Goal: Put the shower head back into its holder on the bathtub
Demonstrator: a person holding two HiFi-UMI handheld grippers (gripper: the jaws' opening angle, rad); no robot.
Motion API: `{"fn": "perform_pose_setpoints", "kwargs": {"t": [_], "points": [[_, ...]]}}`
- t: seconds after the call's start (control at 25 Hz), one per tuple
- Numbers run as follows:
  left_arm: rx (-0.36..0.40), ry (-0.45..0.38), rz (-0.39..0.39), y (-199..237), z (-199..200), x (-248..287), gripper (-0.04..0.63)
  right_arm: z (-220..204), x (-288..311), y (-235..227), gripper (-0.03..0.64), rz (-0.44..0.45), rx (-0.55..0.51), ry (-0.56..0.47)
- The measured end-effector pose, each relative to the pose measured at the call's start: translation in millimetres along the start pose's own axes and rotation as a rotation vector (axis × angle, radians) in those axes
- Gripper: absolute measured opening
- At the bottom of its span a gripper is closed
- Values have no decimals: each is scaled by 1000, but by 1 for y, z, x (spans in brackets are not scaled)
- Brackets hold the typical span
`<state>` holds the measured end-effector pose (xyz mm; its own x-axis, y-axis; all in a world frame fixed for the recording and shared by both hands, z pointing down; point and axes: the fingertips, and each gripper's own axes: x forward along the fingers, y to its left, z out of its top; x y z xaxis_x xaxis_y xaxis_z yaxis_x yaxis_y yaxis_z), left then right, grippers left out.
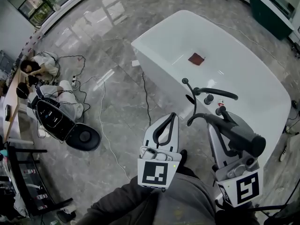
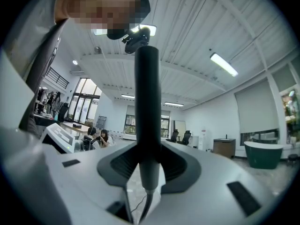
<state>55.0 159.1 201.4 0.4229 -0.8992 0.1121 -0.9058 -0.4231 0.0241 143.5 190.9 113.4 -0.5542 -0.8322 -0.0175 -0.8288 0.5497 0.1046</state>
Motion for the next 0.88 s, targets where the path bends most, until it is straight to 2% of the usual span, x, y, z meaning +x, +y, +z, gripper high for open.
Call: {"fn": "perform_pose_setpoints", "kwargs": {"t": [0.2, 0.56, 0.88], "points": [[-5, -8, -5, 13, 2, 16, 3, 1, 18, -4, 140, 3, -6, 3], [-10, -24, -74, 53, 5, 58, 3, 5, 76, -5, 140, -17, 5, 14], [-23, -44, -92, 77, 3, 88, 3, 22, 121, -20, 140, -5, -44, -10]]}}
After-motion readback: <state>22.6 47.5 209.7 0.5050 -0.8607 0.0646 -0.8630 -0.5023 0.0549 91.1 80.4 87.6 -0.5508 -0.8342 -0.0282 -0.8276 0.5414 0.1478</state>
